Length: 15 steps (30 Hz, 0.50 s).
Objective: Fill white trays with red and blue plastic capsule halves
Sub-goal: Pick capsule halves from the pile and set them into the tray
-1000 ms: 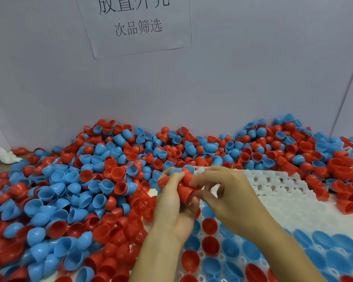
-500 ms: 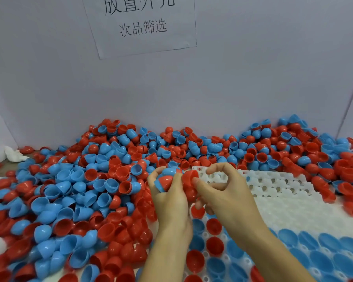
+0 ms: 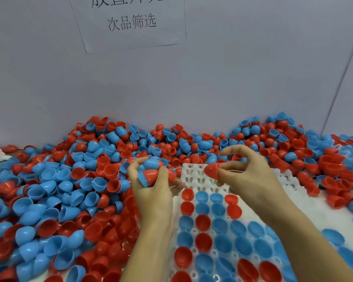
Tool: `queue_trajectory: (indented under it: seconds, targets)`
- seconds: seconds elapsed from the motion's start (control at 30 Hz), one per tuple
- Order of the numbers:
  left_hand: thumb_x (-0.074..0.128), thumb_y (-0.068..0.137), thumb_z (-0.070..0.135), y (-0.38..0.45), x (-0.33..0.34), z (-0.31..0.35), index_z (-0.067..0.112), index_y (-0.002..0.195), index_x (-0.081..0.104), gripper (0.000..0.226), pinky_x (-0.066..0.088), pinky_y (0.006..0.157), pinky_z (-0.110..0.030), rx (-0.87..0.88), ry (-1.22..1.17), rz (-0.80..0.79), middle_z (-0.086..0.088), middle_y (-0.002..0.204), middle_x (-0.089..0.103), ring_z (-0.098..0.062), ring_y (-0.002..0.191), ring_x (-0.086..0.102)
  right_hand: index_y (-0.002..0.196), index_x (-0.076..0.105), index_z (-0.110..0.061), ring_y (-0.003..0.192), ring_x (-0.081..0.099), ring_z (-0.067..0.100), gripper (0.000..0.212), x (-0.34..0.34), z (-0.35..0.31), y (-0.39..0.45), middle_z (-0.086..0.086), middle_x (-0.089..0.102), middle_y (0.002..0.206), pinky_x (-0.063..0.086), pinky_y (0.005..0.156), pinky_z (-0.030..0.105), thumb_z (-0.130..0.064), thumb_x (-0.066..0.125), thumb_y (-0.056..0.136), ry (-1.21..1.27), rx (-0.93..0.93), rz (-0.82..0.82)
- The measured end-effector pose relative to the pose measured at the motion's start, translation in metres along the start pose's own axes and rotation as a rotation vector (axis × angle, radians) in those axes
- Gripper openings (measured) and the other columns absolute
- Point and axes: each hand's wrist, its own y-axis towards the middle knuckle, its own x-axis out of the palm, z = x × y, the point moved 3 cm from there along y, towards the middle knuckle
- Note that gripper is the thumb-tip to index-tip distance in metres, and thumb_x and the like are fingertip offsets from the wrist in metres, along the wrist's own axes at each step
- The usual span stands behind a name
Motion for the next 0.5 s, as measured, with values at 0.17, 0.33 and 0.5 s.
queue_trajectory:
  seconds: [0.17,0.33,0.5]
  targets:
    - [0.062,0.092,-0.004,0.0,-0.001,-0.003,0.035,0.1,0.056,0.041,0.056,0.052,-0.031,-0.149,-0.08,-0.017,-0.009,0.065,0.063,-0.016,0.048,0.059,0.104,0.052,-0.036,0.072,0.063,0.007,0.042,-0.047,0.022,0.015,-0.013,0.066,0.09,0.056,0.061,0.026,-0.003,0.069,0.086,-0.853,-0.021,-0.057]
    - [0.064,0.092,0.0,-0.005,0.005,-0.005,0.028,0.105,0.058,0.031,0.055,0.05,-0.03,-0.256,-0.136,-0.138,-0.008,0.067,0.068,-0.016,0.053,0.063,0.105,0.057,-0.033,0.083,0.063,0.009,0.046,-0.028,0.042,0.016,-0.011,0.063,0.093,0.059,0.075,0.032,0.005,0.063,0.08,-0.953,0.122,-0.214]
    - [0.065,0.092,0.004,-0.008,0.008,-0.006,0.022,0.11,0.059,0.027,0.056,0.051,-0.03,-0.387,-0.236,-0.189,-0.01,0.074,0.07,-0.015,0.056,0.065,0.109,0.058,-0.038,0.088,0.063,0.007,0.048,-0.03,0.041,0.015,-0.012,0.064,0.1,0.059,0.078,0.03,0.0,0.066,0.08,-0.956,0.119,-0.241]
